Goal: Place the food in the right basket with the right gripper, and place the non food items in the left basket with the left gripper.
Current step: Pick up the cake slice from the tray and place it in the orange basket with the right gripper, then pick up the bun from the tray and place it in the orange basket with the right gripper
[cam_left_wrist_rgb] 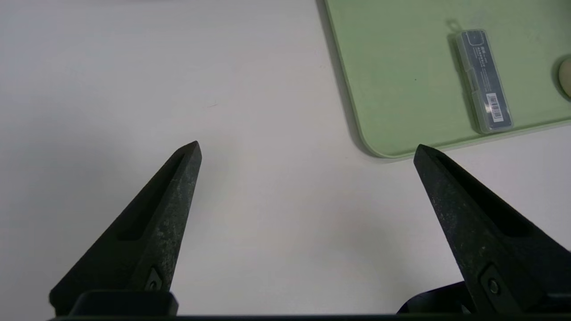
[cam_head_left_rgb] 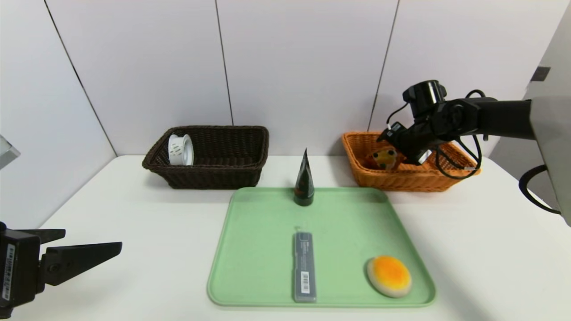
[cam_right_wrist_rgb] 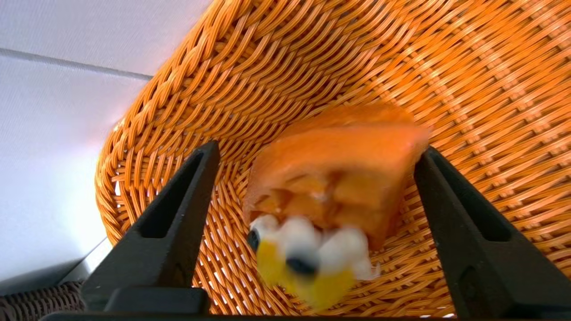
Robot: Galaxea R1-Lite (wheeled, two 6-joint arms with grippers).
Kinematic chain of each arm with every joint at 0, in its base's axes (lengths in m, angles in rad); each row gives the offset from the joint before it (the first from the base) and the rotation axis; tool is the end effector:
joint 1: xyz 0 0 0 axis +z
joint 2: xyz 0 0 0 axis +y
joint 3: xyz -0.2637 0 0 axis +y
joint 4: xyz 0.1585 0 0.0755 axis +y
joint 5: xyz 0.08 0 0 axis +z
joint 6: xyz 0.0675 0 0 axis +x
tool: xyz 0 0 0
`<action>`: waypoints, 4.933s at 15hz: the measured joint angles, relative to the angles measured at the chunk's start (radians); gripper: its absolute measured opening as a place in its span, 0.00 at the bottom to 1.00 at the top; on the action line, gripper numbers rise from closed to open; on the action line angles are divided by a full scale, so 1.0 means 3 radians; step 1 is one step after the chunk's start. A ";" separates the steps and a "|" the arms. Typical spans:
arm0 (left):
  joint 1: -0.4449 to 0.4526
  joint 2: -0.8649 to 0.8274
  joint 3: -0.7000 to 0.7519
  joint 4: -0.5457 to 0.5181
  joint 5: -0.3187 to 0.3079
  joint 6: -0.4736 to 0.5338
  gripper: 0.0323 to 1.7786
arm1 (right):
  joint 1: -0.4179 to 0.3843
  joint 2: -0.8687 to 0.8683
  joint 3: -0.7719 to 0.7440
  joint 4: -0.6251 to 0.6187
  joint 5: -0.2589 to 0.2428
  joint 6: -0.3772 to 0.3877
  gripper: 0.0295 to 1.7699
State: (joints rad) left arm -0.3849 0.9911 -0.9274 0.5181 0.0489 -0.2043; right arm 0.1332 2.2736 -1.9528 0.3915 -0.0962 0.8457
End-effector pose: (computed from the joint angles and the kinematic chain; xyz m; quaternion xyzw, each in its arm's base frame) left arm 0.1326 -0.0501 0.2049 -0.0349 0.2950 -0.1308 0.9459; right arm 0.4529 0.0541 0.1267 0.3482 0.3230 -0.1263 0.8709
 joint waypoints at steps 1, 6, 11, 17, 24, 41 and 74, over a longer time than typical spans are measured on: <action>0.0000 -0.0001 -0.0003 -0.0001 0.0000 0.0000 0.95 | 0.0000 -0.0006 0.0000 0.0001 0.0000 -0.0004 0.84; 0.0000 -0.0025 -0.0006 -0.0002 -0.0001 0.0001 0.95 | -0.0006 -0.0292 0.0001 0.0128 -0.0074 -0.0222 0.90; -0.0048 -0.0034 -0.0018 -0.0021 -0.0001 0.0000 0.95 | 0.0139 -0.0966 0.0001 0.0604 -0.0330 -0.0667 0.93; -0.0067 -0.0063 0.0003 0.0003 -0.0001 -0.0013 0.95 | 0.0948 -0.1440 0.0002 0.2590 -0.0165 -0.0577 0.95; -0.0067 -0.0162 0.0053 0.0003 -0.0003 -0.0024 0.95 | 0.1221 -0.1413 0.0204 0.3515 0.0574 -0.0421 0.96; -0.0067 -0.0221 0.0050 0.0008 -0.0018 -0.0016 0.95 | 0.1628 -0.1013 0.1272 0.2411 0.0315 -0.0185 0.96; -0.0069 -0.0058 0.0019 -0.0006 -0.0113 -0.0026 0.95 | 0.0168 -0.1280 0.0399 0.0345 0.0480 -0.0258 0.01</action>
State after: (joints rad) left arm -0.4055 0.9736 -0.9217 0.5162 0.0149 -0.2121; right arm 0.1836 1.8896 -1.8330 0.4949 0.0479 0.7683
